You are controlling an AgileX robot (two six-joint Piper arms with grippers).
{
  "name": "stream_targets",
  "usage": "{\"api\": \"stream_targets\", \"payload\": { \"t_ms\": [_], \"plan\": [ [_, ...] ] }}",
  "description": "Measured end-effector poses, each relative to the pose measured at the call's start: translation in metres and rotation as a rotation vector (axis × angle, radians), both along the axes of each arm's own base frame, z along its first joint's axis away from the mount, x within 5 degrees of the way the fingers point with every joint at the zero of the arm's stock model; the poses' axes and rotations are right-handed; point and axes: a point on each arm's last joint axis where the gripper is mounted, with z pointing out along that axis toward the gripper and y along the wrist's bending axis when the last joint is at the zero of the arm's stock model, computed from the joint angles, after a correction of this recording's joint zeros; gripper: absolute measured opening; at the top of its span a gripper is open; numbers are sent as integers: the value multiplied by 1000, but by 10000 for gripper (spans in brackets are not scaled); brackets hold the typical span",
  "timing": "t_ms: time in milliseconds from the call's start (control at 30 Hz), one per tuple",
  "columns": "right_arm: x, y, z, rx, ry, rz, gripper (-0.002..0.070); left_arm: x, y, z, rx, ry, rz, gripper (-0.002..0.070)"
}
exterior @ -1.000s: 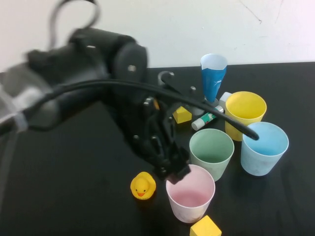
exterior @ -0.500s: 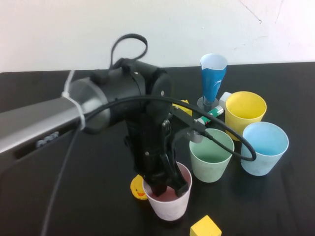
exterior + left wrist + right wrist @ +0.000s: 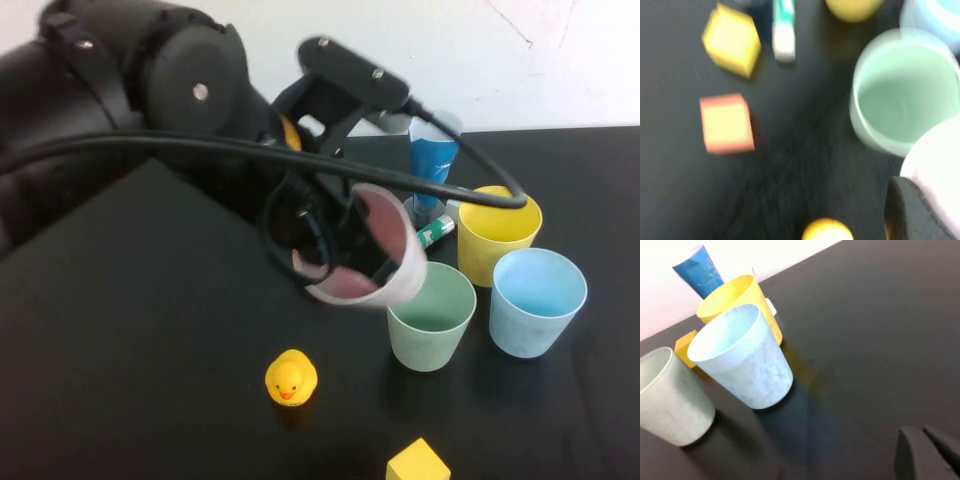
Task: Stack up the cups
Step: Place the pink cup on the green cup
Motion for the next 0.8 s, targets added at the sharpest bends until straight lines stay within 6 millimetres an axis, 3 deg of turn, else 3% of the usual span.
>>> {"api": "stream_targets", "payload": {
  "t_ms": [133,333,533,800],
  "plan": [
    [0,0,0,0,0,0,-3,16,-12,-12,-31,-41,7,30],
    [0,0,0,2,0,0,-3,46,-36,-47,23,24,3,29],
    [0,0,0,4,0,0,-3,66,-52,-46,46,54,-12,29],
    [0,0,0,7,1,3,-3,73,-60,-57,96,141,-44,55]
  ]
}}
